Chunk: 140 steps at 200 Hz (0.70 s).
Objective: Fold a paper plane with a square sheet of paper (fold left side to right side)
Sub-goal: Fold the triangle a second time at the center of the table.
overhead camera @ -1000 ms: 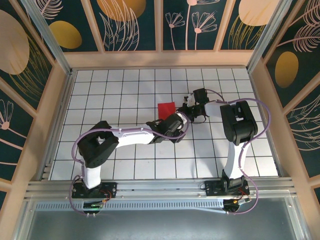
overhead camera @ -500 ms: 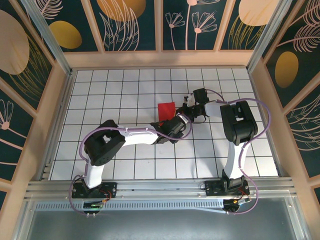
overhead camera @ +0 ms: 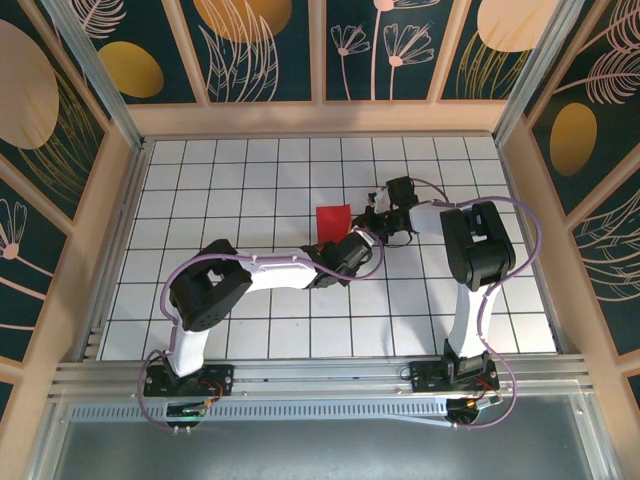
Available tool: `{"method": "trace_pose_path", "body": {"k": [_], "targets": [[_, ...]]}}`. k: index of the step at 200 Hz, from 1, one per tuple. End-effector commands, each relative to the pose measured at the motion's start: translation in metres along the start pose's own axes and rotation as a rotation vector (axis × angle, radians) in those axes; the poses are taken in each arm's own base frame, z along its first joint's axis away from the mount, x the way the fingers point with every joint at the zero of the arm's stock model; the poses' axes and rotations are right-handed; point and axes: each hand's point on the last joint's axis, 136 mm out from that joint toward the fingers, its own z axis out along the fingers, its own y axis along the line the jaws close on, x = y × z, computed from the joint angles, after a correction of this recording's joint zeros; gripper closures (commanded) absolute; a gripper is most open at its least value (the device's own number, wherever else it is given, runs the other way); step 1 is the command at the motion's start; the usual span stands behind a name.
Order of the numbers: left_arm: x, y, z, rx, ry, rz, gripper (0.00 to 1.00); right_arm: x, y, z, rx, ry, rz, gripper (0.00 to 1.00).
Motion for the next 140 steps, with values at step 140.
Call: {"method": "trace_pose_path", "body": {"k": [140], "targets": [[-0.022, 0.002, -0.022, 0.134, -0.074, -0.21, 1.0, -0.032, 0.017, -0.083, 0.01, -0.236, -0.094, 0.62]]}}
